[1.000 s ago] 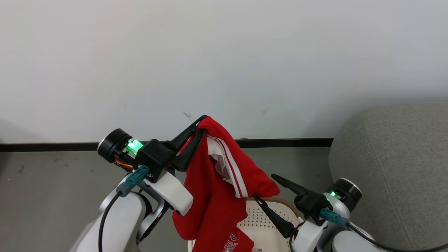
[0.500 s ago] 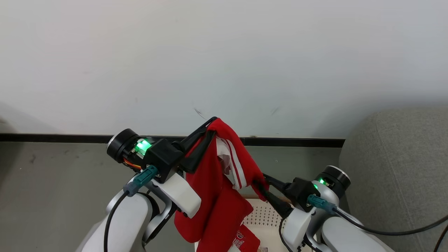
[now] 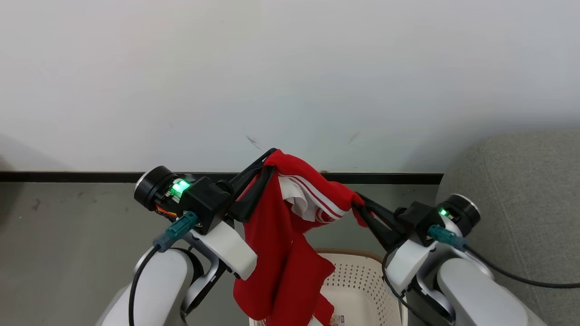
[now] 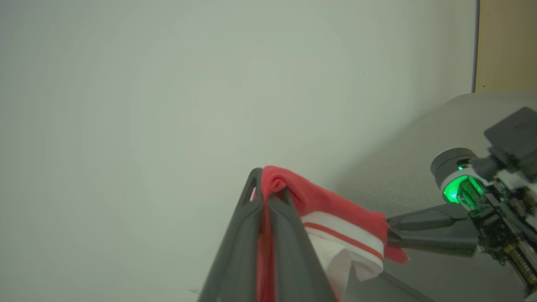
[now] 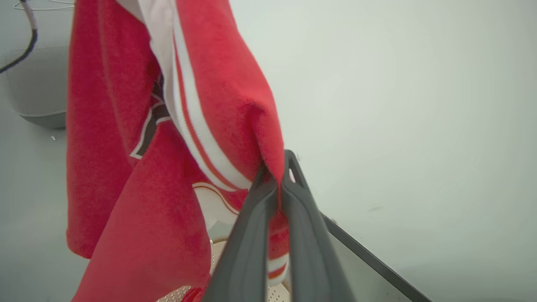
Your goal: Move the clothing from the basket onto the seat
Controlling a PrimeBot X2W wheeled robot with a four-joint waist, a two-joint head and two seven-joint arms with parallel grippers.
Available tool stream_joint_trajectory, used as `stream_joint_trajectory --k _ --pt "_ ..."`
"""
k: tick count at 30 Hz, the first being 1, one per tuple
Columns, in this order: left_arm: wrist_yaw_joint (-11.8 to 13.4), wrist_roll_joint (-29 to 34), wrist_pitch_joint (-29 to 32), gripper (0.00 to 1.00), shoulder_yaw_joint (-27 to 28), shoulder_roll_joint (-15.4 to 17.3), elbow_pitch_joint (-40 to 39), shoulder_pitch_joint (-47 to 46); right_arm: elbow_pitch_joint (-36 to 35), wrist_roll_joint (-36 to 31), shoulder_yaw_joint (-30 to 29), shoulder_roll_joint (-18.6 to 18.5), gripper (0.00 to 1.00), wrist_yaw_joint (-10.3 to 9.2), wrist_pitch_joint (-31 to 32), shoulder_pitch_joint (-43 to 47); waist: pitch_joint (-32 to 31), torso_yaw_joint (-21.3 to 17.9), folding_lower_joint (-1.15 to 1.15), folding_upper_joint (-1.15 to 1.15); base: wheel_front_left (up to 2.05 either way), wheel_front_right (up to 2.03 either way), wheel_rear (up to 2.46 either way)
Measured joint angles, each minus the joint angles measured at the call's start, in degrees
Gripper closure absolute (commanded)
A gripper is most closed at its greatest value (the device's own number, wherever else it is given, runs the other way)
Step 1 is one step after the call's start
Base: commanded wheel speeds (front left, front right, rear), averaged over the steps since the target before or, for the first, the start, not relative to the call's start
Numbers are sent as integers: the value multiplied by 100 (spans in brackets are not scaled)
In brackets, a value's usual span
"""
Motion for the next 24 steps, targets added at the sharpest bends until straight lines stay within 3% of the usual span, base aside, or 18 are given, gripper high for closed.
stream_joint_trajectory --k 8,10,12,15,24 --pt "60 -124 -43 100 73 -43 58 183 -641 -13 -744 -113 100 0 1 30 11 -131 0 0 0 0 0" --pt "82 -162 -88 79 71 -74 102 266 -766 -53 -910 -159 100 0 1 50 -1 -169 0 0 0 0 0" --pt "84 -264 -136 70 57 -93 177 397 -964 -103 -1099 -188 100 0 0 161 -27 -229 0 0 0 0 0" --pt "102 -302 -156 2 19 -156 216 564 -1077 -179 -1245 -219 100 0 0 282 -58 -297 0 0 0 0 0" --pt "100 -398 -309 0 -145 -225 331 848 -1607 -474 -1831 -408 100 0 0 397 -148 -534 0 0 0 0 0"
